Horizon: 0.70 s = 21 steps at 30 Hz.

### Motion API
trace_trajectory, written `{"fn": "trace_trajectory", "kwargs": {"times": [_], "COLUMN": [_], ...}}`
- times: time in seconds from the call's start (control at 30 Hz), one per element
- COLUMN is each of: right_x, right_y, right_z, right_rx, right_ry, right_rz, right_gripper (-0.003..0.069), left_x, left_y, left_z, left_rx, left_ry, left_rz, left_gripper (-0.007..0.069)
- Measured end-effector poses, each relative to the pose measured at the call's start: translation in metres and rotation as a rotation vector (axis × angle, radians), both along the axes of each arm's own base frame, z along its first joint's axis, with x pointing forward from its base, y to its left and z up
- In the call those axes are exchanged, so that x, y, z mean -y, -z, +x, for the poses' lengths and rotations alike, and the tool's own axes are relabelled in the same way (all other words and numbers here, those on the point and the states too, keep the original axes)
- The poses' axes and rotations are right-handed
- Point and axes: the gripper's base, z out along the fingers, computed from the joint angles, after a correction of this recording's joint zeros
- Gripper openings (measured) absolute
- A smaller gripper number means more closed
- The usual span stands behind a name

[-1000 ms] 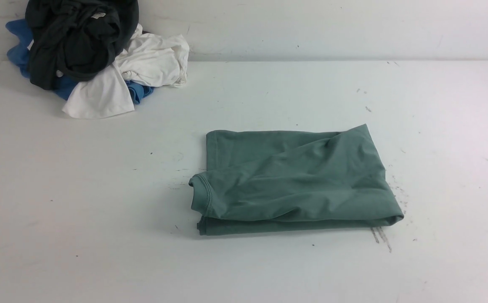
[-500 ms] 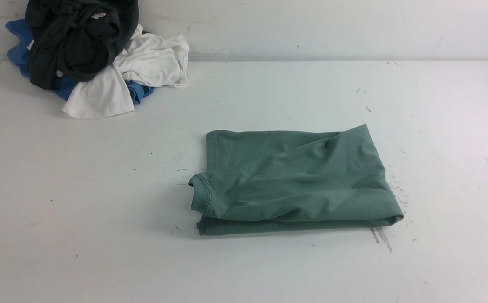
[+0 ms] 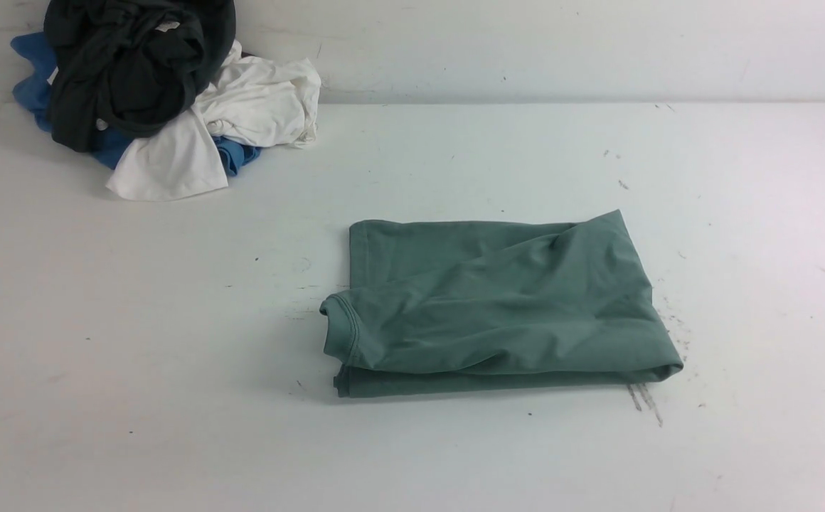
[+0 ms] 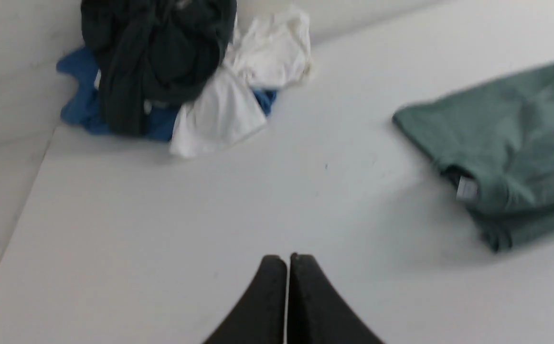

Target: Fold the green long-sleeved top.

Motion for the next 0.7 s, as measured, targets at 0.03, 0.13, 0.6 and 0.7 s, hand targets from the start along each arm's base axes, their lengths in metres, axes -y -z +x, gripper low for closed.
{"fn": "trace_trajectory", "kwargs": {"times": [0.03, 0.13, 0.6, 0.7], "right_x": [0.0, 0.0, 0.0, 0.0], "right_y": [0.0, 0.0, 0.0, 0.0], "right_z": [0.0, 0.0, 0.0, 0.0], "right_rx": [0.0, 0.0, -0.002, -0.002], "right_ry": [0.0, 0.0, 0.0, 0.0], "right_rz": [0.0, 0.0, 0.0, -0.001], "right_gripper": [-0.0014, -0.0014, -0.0014, -0.0014], "left_x": [0.0, -0.003, -0.007, -0.007], "left_y": [0.006, 0.03, 0.099, 0.099], "left_z": [0.001, 0.002, 0.002, 0.002], "left_rx": [0.039, 0.139, -0.077, -0.078], "left_ry": [-0.011, -0.081, -0.198, -0.198], "left_rz": [-0.031, -0.092, -0.198, -0.201], "left_gripper": [-0.0008, -0.0008, -0.0007, -0.0007]}}
